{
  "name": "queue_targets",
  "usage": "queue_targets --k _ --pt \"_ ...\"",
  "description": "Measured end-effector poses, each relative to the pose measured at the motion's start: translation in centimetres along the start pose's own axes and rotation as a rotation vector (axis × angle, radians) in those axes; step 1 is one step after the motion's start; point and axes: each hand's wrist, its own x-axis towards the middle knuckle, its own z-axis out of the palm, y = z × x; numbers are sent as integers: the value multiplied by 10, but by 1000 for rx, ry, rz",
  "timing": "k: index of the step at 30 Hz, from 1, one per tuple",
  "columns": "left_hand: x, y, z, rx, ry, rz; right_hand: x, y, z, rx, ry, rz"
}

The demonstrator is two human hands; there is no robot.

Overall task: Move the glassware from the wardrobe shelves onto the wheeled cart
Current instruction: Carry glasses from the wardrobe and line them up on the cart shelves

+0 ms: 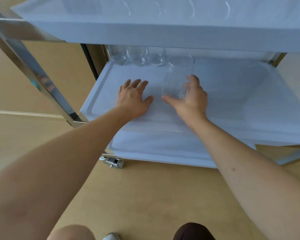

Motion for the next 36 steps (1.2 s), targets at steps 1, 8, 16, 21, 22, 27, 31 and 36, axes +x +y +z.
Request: queue_targets --k 1,8,16,21,22,27,31,36 --pt "9 2 4 -6 5 13 4 1 1 -8 -6 -2" --pt "41 13 21 24 -30 15 15 7 5 36 -12 14" --pt "52 9 27 187 51 42 50 13 14 18 13 -6" --pt "62 16 31 200 109 17 69 19 25 12 32 -33" --pt "61 16 34 203 127 18 74 20 27 11 32 -35" --pt "62 12 40 184 194 42 98 21 40 -14 74 -24" --pt "62 11 45 180 249 63 120 22 51 -5 109 -2" --pt "61 11 47 178 286 72 145 22 57 8 104 10"
